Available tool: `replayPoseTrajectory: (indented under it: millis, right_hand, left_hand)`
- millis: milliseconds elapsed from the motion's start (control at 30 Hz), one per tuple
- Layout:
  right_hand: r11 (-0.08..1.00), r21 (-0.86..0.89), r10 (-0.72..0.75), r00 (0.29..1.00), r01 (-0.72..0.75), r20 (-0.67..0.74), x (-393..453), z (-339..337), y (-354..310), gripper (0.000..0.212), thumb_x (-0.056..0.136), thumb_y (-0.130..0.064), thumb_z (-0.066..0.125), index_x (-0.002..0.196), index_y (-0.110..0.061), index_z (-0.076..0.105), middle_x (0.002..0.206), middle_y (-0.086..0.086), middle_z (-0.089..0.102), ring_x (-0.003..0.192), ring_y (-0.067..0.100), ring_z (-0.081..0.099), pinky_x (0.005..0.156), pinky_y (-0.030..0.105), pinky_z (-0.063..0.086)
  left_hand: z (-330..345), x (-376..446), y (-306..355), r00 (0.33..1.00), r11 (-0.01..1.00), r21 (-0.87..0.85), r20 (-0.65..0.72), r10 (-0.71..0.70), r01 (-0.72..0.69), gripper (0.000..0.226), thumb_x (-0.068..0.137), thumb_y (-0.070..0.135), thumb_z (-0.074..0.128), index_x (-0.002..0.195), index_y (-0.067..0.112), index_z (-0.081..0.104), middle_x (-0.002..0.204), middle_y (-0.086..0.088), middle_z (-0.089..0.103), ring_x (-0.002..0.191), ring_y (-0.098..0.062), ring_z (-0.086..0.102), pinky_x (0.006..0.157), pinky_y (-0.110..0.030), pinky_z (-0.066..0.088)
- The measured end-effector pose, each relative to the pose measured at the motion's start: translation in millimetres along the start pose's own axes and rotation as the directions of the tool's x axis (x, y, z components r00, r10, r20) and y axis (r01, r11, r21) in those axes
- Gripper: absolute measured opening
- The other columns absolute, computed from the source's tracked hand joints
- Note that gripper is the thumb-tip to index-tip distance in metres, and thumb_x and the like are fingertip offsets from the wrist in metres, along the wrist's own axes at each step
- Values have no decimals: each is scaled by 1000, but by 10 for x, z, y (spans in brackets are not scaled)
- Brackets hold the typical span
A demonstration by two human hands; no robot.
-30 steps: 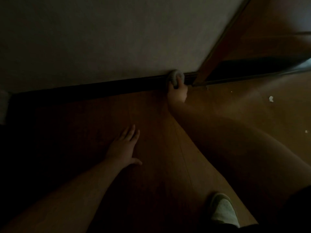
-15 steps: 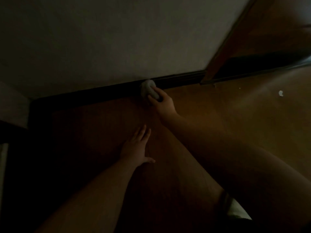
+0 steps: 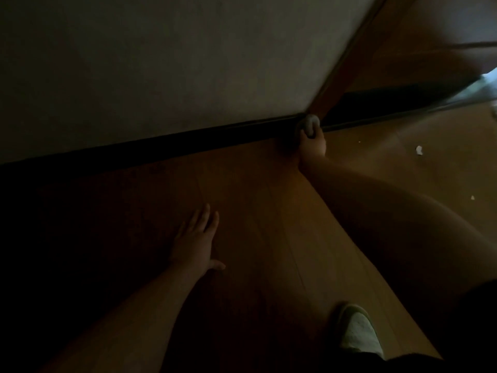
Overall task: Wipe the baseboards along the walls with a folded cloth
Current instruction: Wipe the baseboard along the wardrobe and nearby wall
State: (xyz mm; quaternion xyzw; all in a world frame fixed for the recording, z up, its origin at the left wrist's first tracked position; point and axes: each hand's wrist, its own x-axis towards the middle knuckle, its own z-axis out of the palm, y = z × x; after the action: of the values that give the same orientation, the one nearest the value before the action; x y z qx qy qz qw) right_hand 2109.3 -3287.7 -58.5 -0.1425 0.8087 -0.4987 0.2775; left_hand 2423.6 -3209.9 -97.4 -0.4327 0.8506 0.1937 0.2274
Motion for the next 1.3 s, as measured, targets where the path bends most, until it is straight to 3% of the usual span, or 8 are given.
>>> replayPoseTrajectory:
  millis: [200,567,667,833,933,1033,1167,1300]
  right_hand:
    - [982,-189,6,1000,-4,12,-211,471,148,57,102,-26,47,155,-24,25,156,11,30,138,33,39,113,44,36]
    - [997,-41,-46,960,59,275,-1352,1302,172,56,96,-10,56,147,-17,34,149,15,30,135,34,38,112,37,32]
    - [989,-92,-65,896,117,439,-1465,1298,200,59,97,-15,57,150,-21,32,150,14,32,134,34,40,111,39,36]
    - [909,-90,-235,680,406,694,-1435,1202,189,54,94,-15,63,145,-18,46,139,15,54,124,29,54,97,29,43]
    - [949,-54,-220,778,309,588,-1414,1126,174,50,94,-17,63,142,-13,49,133,14,59,120,28,57,97,32,45]
    - [933,-84,-280,852,351,442,-1126,850,145,46,97,-18,59,141,-7,49,137,15,57,124,28,53,94,19,39]
    - [945,-108,-282,938,308,202,-495,267,-56,47,100,-31,53,144,-18,45,138,7,56,123,25,55,100,41,48]
    - [964,-142,-225,974,223,5,-101,-179,-147,48,101,-27,49,147,-26,40,144,5,49,126,26,52,100,42,49]
  left_hand:
    - [23,-2,-34,1000,1000,-26,5,9,-8,127,73,69,68,153,26,-21,158,-3,-33,148,-27,-22,121,-47,-1]
    - [-8,0,3,1000,1000,-6,19,-23,23,127,72,69,69,154,27,-17,161,-1,-28,149,-27,-19,121,-49,4]
    - [-21,-10,0,999,999,-10,37,-33,34,125,73,69,69,155,27,-16,160,-1,-29,150,-27,-18,121,-50,8]
    - [-46,-15,17,999,999,10,18,-37,36,125,73,68,70,155,26,-14,162,-3,-26,150,-28,-16,122,-48,6]
    - [-53,-22,34,999,999,7,10,-40,40,125,73,67,70,155,25,-14,162,-2,-26,150,-27,-18,121,-47,5]
    - [-37,-38,26,1000,1000,-1,-2,-26,26,125,74,66,71,156,24,-13,162,-2,-24,150,-26,-17,121,-46,4]
    - [-33,-38,3,1000,1000,-31,-5,-3,2,124,74,63,72,156,24,-13,161,-1,-26,150,-26,-18,123,-47,7]
    - [-53,-36,55,1000,1000,-16,6,-23,24,124,74,61,74,156,23,-12,161,-2,-26,150,-27,-18,122,-48,9]
